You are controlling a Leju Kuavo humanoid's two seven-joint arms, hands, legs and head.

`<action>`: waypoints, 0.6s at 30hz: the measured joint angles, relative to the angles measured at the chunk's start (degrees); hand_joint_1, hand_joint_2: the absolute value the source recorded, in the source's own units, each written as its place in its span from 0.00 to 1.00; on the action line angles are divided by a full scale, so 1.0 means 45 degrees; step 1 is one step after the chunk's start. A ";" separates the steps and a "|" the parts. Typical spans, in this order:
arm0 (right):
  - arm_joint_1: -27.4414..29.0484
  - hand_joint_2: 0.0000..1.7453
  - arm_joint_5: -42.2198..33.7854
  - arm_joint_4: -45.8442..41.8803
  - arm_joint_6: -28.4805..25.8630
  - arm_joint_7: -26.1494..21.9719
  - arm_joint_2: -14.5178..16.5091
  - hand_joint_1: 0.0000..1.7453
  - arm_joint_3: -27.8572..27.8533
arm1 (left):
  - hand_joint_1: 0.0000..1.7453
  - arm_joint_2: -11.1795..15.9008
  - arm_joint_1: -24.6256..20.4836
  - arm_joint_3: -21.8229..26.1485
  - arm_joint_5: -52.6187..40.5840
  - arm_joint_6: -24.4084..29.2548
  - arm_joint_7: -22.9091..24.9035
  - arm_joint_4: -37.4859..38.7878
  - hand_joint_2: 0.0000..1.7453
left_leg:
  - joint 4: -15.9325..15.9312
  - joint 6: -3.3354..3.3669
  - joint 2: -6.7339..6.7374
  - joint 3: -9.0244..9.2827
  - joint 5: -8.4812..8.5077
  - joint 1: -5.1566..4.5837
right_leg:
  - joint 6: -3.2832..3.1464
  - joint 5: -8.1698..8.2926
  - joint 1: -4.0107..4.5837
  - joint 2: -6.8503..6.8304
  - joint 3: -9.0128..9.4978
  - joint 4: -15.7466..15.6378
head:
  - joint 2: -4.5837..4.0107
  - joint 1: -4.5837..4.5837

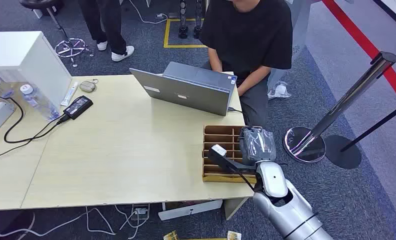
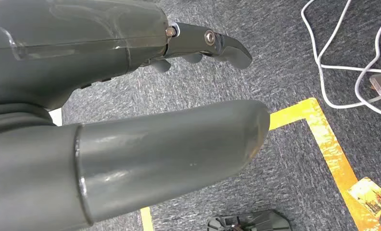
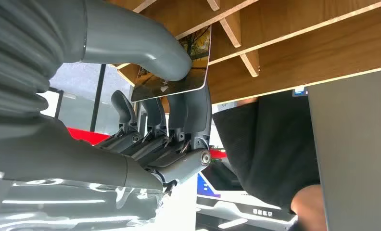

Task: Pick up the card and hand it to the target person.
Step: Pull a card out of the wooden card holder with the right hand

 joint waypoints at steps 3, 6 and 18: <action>0.0000 1.00 0.0010 0.0000 0.0019 -0.0019 0.0000 0.72 0.0038 | 0.00 0.0000 0.0000 0.0000 0.0000 0.0002 0.0000 0.0000 0.00 | 0.0000 0.0000 0.0001 0.0001 0.0000 0.0000 | 0.0000 0.0000 0.0000 0.0000 0.0001 0.0000 | -0.0002 0.0000; -0.0001 1.00 0.0026 0.0000 0.0052 -0.0053 0.0000 0.74 0.0078 | 0.00 0.0000 0.0000 0.0000 0.0000 0.0001 0.0000 0.0000 0.00 | 0.0000 0.0000 0.0001 0.0003 0.0000 0.0000 | 0.0000 0.0000 0.0000 0.0000 0.0002 0.0000 | -0.0002 0.0000; -0.0084 1.00 -0.0135 -0.0017 -0.0033 -0.0070 0.0000 0.85 0.0225 | 0.00 0.0000 0.0001 0.0000 0.0018 0.0006 -0.0004 0.0000 0.00 | 0.0000 0.0000 0.0001 0.0005 0.0001 0.0000 | 0.0000 0.0001 0.0000 0.0000 0.0003 0.0000 | -0.0001 0.0001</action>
